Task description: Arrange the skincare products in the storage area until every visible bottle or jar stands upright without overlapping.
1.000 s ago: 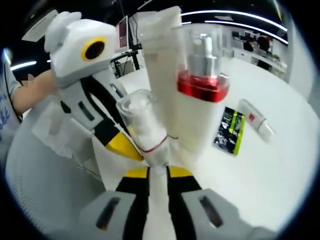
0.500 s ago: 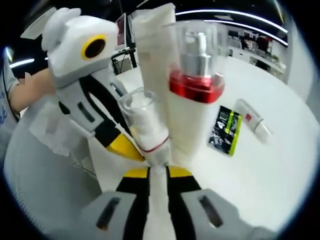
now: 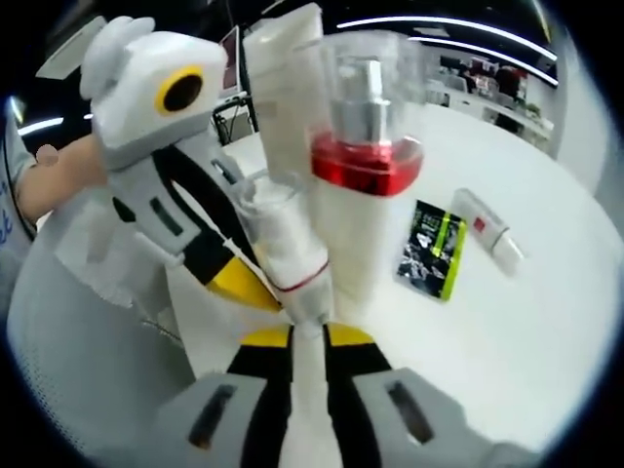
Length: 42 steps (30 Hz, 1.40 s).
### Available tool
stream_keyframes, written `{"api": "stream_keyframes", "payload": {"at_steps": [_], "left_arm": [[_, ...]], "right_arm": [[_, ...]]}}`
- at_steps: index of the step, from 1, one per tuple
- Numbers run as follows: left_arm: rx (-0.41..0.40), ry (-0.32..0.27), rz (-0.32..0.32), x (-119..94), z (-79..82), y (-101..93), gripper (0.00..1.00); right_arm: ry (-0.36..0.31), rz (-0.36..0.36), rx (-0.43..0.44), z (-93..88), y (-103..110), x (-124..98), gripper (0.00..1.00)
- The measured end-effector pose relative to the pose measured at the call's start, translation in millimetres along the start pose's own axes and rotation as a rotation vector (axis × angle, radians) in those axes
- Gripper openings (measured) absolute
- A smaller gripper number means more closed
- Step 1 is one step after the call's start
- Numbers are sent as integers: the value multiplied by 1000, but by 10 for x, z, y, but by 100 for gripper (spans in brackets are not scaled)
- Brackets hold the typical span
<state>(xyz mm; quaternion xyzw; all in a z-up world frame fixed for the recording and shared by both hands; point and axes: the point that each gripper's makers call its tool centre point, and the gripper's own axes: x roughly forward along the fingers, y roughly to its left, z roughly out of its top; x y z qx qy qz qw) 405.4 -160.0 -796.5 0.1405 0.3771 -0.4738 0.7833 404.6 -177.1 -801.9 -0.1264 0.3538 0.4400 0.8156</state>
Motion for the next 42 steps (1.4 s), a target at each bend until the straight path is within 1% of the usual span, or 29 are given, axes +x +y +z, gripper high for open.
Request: {"api": "stream_keyframes", "payload": {"at_steps": [7,9,16,27,33,42], "left_arm": [[1,-8,-3,2,20,-1,6],[-12,-7,-6,3,19,6,7],[-4,-5,-9,1,13,-9,6],[-1,-13,9,-69,23,24,7],[5,-18,13,-108,27,-5,7],[9,-38,8,-137,74,-62,6]], "right_arm": [[-2,-9,-1,4,-25,-15,12],[0,-11,-4,7,-31,-18,12],[7,-9,-10,5,-33,-22,11],[4,-15,-19,28,-16,-75,12],[-1,-11,-26,51,49,-93,12],[-11,-23,-40,103,62,-136,12]]}}
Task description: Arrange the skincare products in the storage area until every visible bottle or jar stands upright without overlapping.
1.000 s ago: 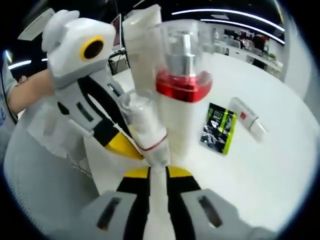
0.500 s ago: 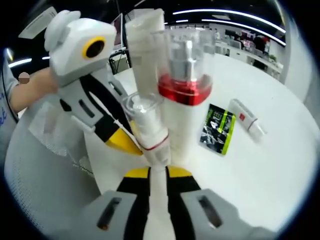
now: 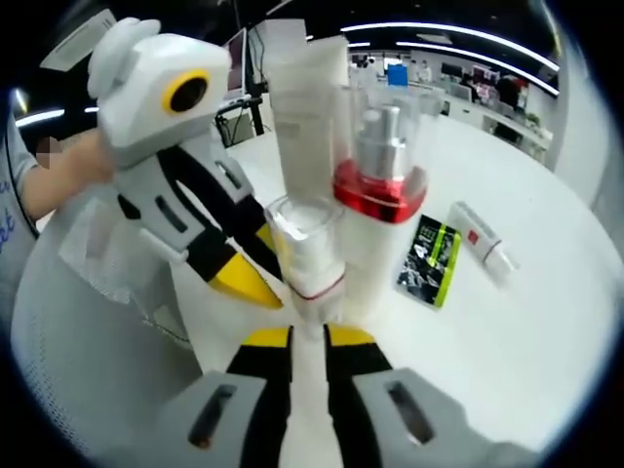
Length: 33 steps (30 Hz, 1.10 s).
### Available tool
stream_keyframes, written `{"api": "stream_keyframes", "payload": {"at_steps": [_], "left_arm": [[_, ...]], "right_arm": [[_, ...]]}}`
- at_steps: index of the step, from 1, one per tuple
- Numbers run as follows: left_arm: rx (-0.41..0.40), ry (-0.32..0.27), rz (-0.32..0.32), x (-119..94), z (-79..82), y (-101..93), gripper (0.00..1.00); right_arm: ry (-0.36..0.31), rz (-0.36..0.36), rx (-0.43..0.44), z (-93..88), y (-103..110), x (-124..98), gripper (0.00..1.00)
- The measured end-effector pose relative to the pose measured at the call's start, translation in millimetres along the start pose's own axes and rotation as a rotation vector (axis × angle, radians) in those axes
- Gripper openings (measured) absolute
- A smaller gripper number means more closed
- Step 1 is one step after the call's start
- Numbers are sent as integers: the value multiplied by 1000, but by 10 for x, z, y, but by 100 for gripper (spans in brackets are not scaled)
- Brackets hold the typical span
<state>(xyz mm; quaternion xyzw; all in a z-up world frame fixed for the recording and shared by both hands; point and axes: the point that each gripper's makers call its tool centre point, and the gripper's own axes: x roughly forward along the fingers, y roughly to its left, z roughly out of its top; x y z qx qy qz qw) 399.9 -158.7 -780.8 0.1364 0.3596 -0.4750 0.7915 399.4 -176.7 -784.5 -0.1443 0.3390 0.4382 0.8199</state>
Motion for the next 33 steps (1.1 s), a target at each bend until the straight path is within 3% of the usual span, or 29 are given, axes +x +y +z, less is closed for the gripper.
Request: {"api": "stream_keyframes", "payload": {"at_steps": [12,21,28,33], "left_arm": [[11,-8,-9,-2,25,-27,7],[17,-5,22,-119,-8,34,9],[2,-35,57,-302,23,75,15],[7,-39,109,-468,1,175,25]], "right_arm": [[-2,-14,-14,46,4,-36,12],[-12,-47,-6,63,-34,-184,14],[-33,-87,9,127,-47,-319,22],[-55,-115,20,202,-44,-424,27]]}}
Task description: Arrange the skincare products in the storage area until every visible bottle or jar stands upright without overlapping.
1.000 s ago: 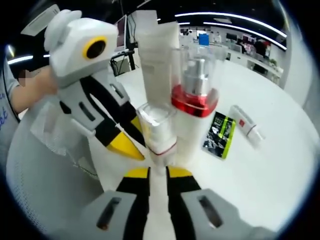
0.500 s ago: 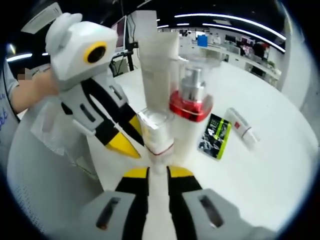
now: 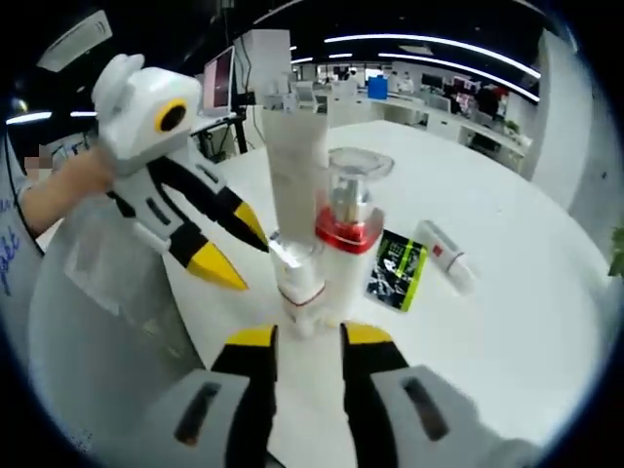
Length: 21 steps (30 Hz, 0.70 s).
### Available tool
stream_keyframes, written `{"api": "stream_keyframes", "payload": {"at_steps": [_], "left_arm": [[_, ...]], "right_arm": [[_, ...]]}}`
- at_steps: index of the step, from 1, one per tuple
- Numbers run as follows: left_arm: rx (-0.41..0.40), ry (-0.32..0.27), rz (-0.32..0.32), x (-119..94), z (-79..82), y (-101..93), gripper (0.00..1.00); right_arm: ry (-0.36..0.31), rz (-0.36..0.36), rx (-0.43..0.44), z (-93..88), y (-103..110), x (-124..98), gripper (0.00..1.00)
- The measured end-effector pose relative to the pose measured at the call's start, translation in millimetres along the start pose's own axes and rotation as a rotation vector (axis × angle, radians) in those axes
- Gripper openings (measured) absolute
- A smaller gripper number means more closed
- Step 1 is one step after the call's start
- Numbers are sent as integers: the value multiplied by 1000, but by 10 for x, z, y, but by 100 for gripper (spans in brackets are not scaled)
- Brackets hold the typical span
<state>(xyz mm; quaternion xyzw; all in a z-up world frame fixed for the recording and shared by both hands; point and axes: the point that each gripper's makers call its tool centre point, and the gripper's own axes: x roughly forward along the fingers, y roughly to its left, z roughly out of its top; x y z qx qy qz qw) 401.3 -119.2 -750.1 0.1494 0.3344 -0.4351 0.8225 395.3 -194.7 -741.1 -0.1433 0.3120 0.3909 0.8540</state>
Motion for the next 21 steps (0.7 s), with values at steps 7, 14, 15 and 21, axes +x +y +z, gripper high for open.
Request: {"api": "stream_keyframes", "payload": {"at_steps": [7,14,15,21], "left_arm": [[-42,-30,82,-223,21,177,38],[-27,-44,122,-464,44,248,53],[-25,-51,129,-492,53,262,54],[-4,-54,162,-686,52,333,60]], "right_arm": [[-21,-48,21,97,-24,-130,39],[-41,-74,22,180,0,-224,49],[-41,-75,22,186,7,-231,51],[-50,-86,5,255,61,-278,62]]}}
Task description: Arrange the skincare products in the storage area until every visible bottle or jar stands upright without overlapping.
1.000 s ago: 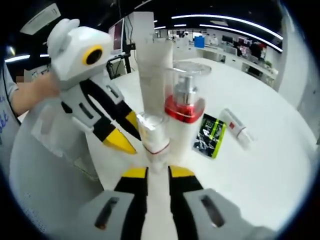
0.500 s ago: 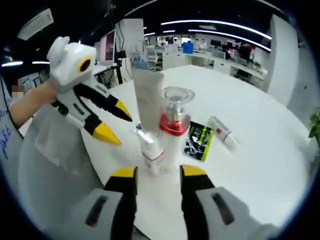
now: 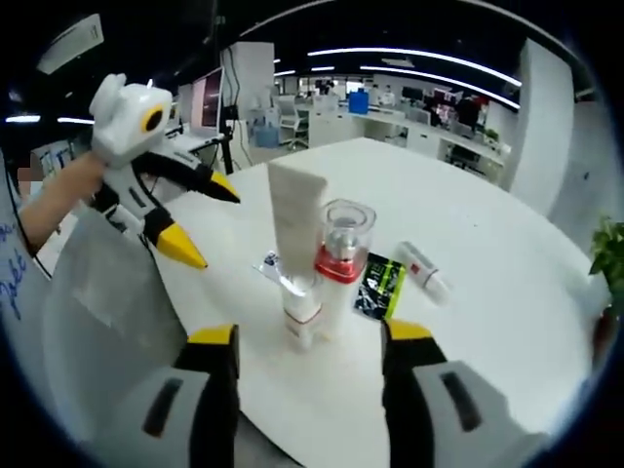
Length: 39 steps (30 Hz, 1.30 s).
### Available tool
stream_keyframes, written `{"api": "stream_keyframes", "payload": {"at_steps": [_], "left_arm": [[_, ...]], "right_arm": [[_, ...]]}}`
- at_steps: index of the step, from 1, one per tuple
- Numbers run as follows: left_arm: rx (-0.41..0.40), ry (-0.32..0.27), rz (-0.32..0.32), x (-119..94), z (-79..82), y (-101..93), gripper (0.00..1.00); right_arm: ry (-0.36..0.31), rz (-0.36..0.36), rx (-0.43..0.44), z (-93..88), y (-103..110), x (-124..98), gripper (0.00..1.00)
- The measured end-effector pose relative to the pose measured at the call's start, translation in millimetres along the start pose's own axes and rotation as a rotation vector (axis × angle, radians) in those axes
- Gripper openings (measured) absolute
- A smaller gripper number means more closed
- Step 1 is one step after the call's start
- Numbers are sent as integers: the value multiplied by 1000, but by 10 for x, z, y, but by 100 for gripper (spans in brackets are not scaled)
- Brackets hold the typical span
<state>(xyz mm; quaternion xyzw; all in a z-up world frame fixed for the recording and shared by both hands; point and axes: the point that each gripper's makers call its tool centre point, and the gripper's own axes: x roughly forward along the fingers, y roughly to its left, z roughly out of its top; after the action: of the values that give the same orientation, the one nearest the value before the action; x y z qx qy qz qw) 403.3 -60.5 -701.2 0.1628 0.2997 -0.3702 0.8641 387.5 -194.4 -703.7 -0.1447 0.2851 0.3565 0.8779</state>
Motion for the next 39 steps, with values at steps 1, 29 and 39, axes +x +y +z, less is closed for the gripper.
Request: {"api": "stream_keyframes", "payload": {"at_steps": [1,29,39], "left_arm": [[-3,2,7,-21,-5,22,61],[8,9,20,-419,-300,311,97],[1,-5,2,-434,-338,376,97]], "right_arm": [[-1,0,-1,7,7,-3,64],[-12,-40,-7,162,162,8,95],[6,-47,8,131,136,6,100]]}}
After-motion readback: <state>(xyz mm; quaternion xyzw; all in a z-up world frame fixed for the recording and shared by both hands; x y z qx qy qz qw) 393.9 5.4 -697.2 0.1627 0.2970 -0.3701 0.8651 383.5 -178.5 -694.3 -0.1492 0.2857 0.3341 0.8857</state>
